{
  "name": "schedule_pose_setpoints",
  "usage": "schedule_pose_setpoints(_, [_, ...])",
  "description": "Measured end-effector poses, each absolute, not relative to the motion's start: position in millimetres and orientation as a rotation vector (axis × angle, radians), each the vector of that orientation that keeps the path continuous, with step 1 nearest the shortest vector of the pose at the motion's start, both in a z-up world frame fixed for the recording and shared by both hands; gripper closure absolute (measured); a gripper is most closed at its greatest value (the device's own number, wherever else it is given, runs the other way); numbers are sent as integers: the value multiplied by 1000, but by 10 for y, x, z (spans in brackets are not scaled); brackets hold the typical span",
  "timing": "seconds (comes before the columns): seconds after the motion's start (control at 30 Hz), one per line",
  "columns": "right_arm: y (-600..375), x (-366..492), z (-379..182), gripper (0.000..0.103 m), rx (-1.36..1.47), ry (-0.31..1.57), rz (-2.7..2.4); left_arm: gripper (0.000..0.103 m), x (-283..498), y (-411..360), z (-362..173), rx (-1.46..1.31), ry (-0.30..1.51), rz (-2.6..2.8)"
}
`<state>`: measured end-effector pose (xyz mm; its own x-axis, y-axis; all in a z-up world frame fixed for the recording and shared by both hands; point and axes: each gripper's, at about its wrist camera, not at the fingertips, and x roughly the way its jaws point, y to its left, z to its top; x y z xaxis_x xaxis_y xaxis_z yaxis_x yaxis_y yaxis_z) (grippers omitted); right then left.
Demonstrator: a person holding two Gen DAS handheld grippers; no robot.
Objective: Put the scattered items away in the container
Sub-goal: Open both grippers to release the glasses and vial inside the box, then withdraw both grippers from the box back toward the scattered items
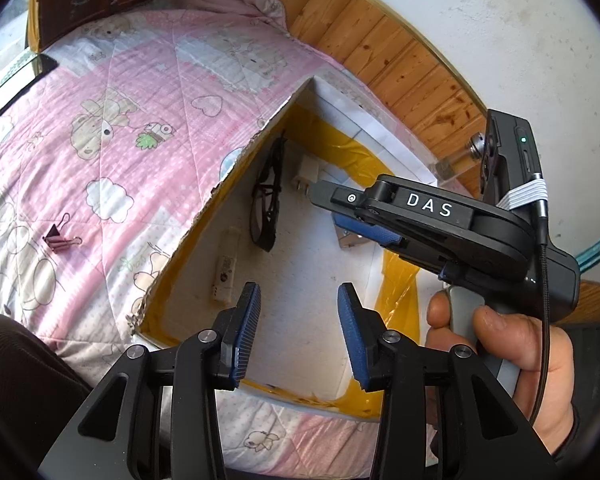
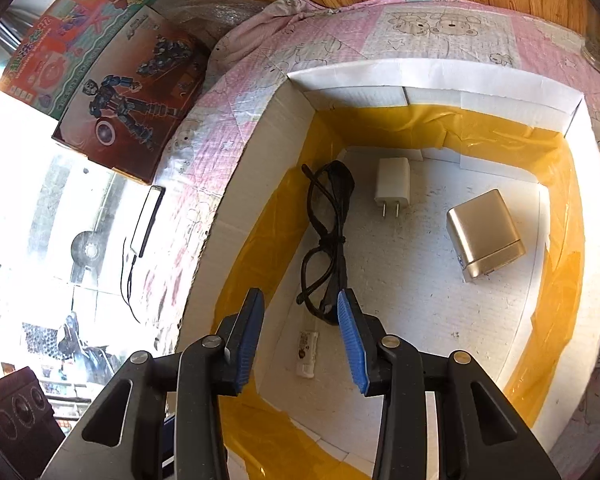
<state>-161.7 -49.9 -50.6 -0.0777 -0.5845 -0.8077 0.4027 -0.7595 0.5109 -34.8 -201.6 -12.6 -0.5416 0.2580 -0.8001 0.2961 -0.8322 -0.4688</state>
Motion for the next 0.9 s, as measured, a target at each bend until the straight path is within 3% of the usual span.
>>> schedule_pose_setpoints(0.43, [-32,-1043,-2,62,1284,-159,-1888,60,-61,-1489,247,1407,732,-2756])
schedule_pose_setpoints(0.9, [1211,-788,94,62,1128,-366,-2032,60,-29,-587,343,1493,549,-2960])
